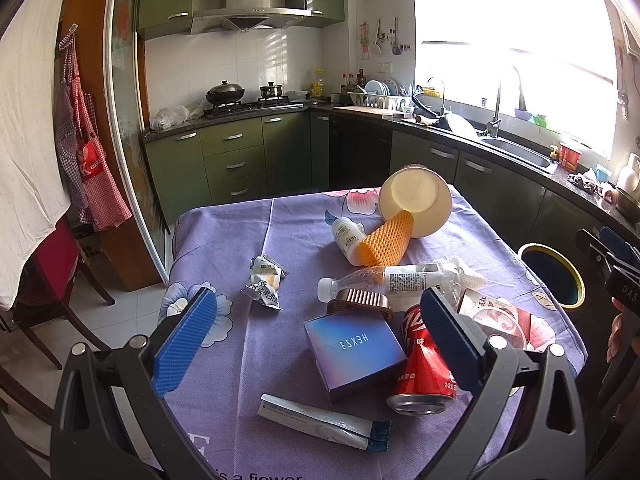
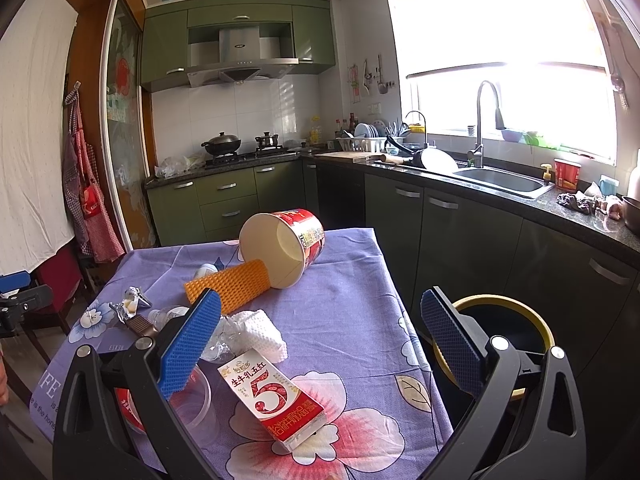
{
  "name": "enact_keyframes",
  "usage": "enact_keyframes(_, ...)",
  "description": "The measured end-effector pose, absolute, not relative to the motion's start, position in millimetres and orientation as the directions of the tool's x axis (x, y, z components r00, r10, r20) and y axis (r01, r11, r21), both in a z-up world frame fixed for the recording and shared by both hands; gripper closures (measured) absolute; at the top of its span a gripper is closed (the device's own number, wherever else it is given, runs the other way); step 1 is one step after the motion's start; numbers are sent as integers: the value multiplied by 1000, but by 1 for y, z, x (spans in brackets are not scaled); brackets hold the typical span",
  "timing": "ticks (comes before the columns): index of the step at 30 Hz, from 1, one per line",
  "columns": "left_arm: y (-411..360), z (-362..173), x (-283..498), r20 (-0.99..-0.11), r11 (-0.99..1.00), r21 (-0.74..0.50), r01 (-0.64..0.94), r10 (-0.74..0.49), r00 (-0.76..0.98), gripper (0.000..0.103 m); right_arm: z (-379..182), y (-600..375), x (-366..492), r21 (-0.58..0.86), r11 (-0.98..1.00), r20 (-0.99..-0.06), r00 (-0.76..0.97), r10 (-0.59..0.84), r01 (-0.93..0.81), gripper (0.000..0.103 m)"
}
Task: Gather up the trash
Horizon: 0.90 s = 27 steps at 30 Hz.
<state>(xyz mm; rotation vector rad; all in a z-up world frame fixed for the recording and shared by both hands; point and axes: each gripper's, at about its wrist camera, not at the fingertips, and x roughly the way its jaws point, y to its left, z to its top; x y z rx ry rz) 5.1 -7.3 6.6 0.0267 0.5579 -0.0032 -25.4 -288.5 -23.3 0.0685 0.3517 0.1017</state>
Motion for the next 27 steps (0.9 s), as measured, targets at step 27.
enact_keyframes(27, -4, 0, 23, -550, 1000, 8, 22, -14, 835, 6, -26, -292, -8, 94, 991, -378, 917, 127, -98, 4)
